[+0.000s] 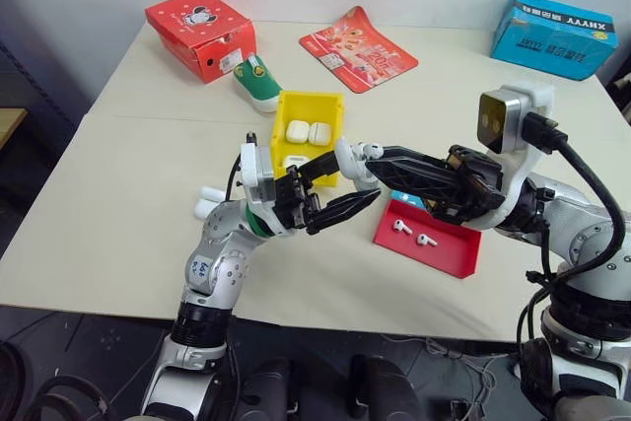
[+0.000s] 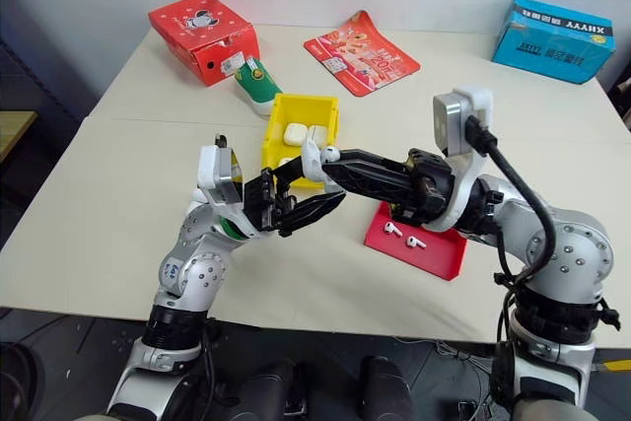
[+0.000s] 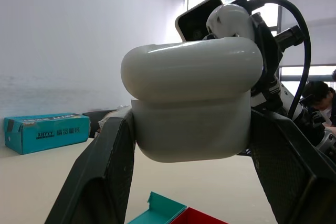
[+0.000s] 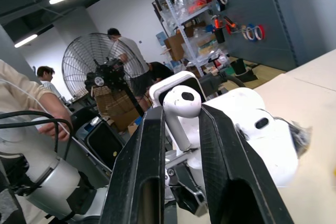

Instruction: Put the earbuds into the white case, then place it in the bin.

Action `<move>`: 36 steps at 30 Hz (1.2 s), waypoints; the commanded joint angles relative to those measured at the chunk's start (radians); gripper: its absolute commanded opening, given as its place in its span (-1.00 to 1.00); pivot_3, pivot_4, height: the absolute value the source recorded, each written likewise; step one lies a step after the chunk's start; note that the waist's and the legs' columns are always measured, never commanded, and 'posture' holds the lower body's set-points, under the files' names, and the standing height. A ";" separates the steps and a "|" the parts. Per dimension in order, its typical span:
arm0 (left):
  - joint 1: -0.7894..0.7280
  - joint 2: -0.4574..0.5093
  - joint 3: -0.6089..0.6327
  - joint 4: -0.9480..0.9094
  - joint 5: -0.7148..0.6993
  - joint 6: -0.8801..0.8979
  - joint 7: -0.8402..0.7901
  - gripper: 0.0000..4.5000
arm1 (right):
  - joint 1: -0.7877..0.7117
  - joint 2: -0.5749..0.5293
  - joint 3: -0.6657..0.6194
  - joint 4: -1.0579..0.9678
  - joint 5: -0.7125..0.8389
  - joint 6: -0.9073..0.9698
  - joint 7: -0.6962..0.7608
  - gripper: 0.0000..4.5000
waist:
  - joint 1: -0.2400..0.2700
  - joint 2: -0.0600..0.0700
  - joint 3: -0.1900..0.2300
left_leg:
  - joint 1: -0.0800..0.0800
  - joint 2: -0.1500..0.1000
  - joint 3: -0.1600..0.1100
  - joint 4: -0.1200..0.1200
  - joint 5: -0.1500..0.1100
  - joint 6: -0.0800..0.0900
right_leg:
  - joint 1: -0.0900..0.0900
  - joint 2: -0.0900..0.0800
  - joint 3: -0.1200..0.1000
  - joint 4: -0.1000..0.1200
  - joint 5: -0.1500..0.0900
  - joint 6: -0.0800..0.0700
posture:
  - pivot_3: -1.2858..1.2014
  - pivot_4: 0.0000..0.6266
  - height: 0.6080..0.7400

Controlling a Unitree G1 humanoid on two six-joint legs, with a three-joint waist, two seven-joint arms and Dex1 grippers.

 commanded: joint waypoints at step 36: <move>-0.025 -0.036 -0.010 -0.021 0.023 -0.036 0.018 0.24 | 0.073 -0.113 0.182 -0.046 -0.187 -0.146 0.103 -0.60 | 0.001 0.000 0.000 | -0.001 0.000 -0.001 0.000 0.000 0.000 | 0.000 0.000 0.000 -0.002 0.000 0.000 | 0.03 -0.52 1.00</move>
